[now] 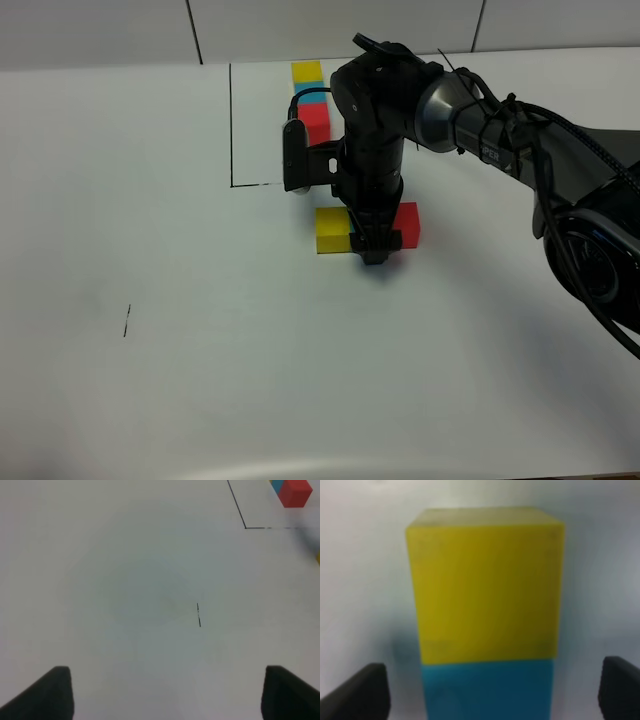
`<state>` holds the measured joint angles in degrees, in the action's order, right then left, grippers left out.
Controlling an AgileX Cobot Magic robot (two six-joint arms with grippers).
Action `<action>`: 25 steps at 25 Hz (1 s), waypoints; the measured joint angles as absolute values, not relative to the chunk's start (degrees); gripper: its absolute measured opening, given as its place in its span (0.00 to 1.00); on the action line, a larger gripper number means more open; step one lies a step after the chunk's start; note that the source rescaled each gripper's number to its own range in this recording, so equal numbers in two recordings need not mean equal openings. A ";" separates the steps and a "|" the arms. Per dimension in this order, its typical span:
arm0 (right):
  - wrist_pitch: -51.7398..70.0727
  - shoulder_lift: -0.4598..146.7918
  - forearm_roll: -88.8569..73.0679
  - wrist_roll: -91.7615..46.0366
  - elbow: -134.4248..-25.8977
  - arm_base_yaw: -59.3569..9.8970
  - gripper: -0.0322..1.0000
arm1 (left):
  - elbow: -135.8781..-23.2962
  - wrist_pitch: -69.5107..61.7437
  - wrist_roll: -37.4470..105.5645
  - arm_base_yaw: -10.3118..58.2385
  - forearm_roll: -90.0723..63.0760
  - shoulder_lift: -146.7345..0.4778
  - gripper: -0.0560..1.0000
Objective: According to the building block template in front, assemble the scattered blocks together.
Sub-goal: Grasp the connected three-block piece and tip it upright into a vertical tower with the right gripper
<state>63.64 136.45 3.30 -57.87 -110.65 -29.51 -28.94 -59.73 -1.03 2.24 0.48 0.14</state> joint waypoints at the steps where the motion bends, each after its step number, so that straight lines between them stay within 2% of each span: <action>1: 63.52 136.70 3.30 -57.87 -110.65 -29.43 0.75 | -28.94 -59.73 -1.03 2.24 0.48 0.14 0.65; 11: 63.51 137.90 2.96 -57.87 -110.65 -28.21 0.74 | -28.94 -59.73 -1.03 2.24 0.48 0.14 0.65; 15: 63.59 138.01 2.92 -57.87 -110.65 -27.90 0.65 | -28.94 -59.73 -1.03 2.24 0.48 0.14 0.65; 19: 63.59 138.01 2.90 -57.87 -110.65 -27.90 0.45 | -28.94 -59.73 -1.03 2.24 0.48 0.14 0.65; 21: 63.59 138.01 2.85 -57.87 -110.65 -27.90 0.32 | -28.94 -59.73 -1.03 2.24 0.48 0.14 0.65; 24: 63.84 138.01 2.85 -57.87 -110.65 -27.90 0.06 | -28.94 -59.73 -1.03 2.24 0.48 0.14 0.65; 25: 63.84 138.01 2.85 -57.89 -110.65 -27.90 0.03 | -28.94 -59.73 -1.03 2.24 0.48 0.14 0.65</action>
